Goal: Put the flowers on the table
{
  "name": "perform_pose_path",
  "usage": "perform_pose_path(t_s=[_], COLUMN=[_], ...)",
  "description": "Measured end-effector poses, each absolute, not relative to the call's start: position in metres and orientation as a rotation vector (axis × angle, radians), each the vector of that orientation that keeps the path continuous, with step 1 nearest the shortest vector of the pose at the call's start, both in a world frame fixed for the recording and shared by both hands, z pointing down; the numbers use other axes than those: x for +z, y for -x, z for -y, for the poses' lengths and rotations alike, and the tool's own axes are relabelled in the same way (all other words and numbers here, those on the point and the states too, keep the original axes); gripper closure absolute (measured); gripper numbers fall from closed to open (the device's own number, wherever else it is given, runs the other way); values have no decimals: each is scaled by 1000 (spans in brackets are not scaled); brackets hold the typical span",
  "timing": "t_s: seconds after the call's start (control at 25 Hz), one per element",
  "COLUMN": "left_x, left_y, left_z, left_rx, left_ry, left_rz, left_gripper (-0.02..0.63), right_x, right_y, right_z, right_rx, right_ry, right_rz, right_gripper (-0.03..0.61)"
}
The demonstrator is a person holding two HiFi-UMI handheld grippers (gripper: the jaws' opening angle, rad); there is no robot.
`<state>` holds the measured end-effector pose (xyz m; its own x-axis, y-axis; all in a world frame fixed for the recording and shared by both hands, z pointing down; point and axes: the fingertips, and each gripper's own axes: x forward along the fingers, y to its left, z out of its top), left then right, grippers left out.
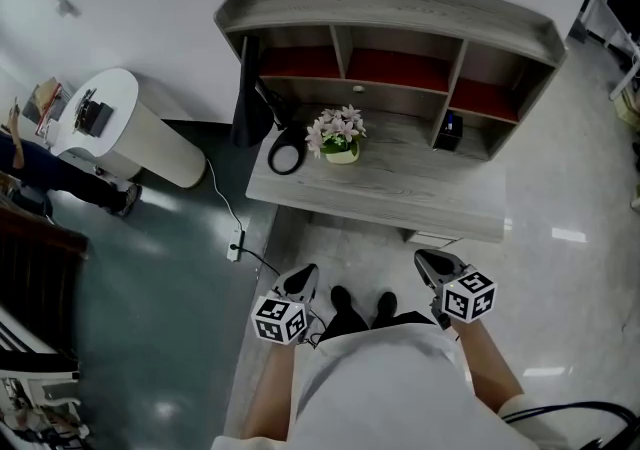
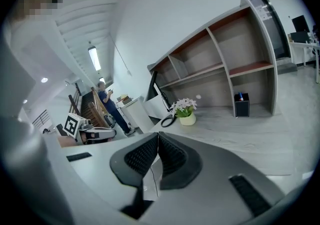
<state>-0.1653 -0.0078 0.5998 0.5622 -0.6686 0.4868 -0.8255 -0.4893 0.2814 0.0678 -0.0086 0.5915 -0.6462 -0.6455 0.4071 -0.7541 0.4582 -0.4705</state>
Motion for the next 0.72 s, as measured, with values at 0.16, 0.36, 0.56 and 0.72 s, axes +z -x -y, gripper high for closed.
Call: perform_pose_path(t_s=[0.16, 0.36, 0.56, 0.72], left_x=[600, 587, 579, 575], left_y=[181, 196, 203, 204], left_z=[-2, -8, -9, -5], left_rx=[443, 419, 394, 388], left_ry=[-2309, -2328, -2353, -2368], left_rz=[1199, 1171, 1140, 1118], left_gripper=[603, 603, 603, 603], right_x=[586, 579, 571, 562], right_y=[-54, -38, -30, -30], right_z=[-1, -7, -4, 0], right_rx=[922, 926, 899, 888], right_ry=[-1199, -1223, -1255, -1290], right_rz=[2557, 2563, 2562, 2563], right_gripper=[560, 560, 560, 560])
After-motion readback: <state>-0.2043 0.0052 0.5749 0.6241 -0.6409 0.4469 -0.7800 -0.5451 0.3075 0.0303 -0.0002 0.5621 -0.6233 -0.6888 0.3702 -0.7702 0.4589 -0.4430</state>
